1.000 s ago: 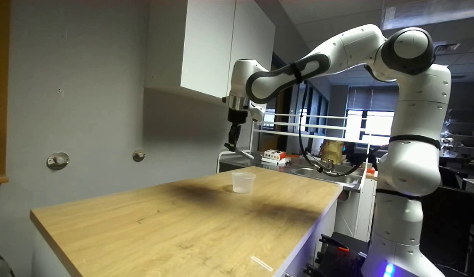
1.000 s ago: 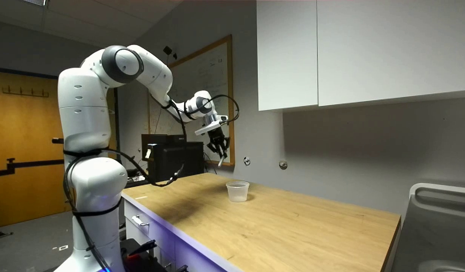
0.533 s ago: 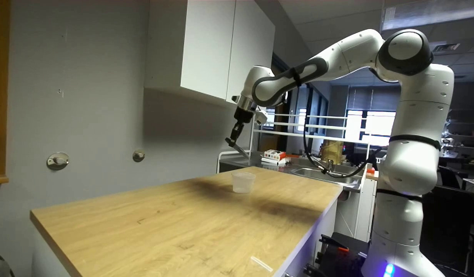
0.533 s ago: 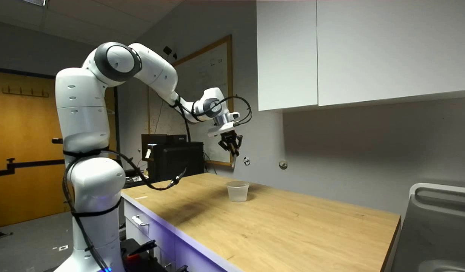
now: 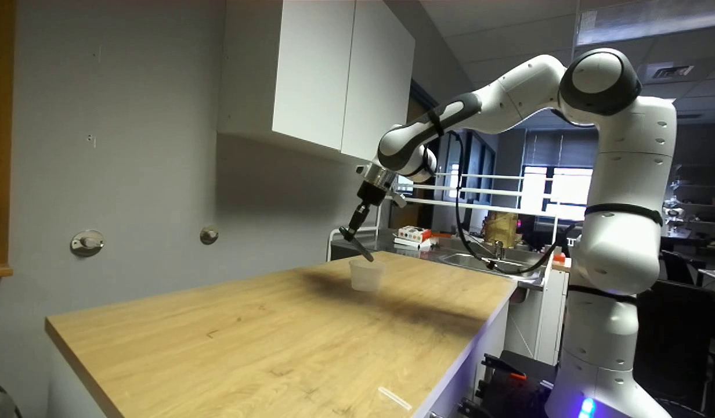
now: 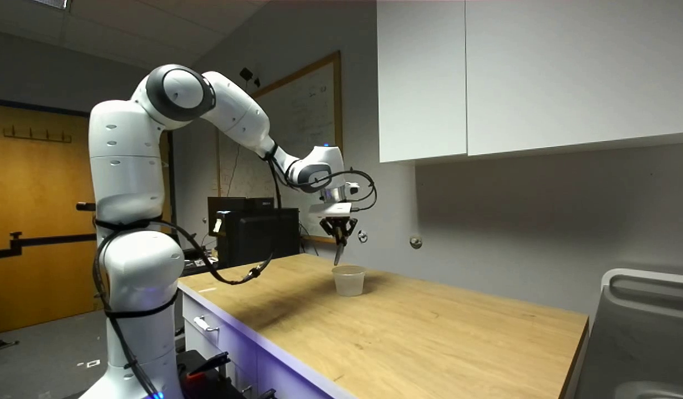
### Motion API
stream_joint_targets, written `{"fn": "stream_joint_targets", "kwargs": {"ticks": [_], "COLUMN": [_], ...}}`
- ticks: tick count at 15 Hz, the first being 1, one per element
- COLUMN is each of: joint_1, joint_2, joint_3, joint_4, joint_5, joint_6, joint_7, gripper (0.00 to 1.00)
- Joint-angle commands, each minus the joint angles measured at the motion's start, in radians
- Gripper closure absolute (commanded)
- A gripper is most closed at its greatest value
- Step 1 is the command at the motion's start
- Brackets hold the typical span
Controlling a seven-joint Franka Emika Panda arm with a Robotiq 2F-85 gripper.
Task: Put the green pen in the clear bowl
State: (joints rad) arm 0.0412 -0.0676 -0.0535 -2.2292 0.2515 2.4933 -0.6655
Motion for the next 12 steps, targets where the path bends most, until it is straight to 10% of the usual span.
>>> {"fn": "stream_joint_targets", "kwargs": {"ticks": [1, 3, 4, 12], "joint_1": [-0.013, -0.026, -0.033, -0.061], "joint_2": [0.009, 0.014, 0.016, 0.011], "joint_3": [-0.011, -0.015, -0.016, -0.016], "joint_4": [-0.016, -0.023, -0.025, -0.034], "joint_5": [0.099, 0.127, 0.129, 0.075], "joint_6": [-0.005, -0.008, -0.011, -0.008], "joint_7": [-0.103, -0.131, -0.138, -0.109], "gripper": [0.93, 0.93, 0.53, 0.02]}}
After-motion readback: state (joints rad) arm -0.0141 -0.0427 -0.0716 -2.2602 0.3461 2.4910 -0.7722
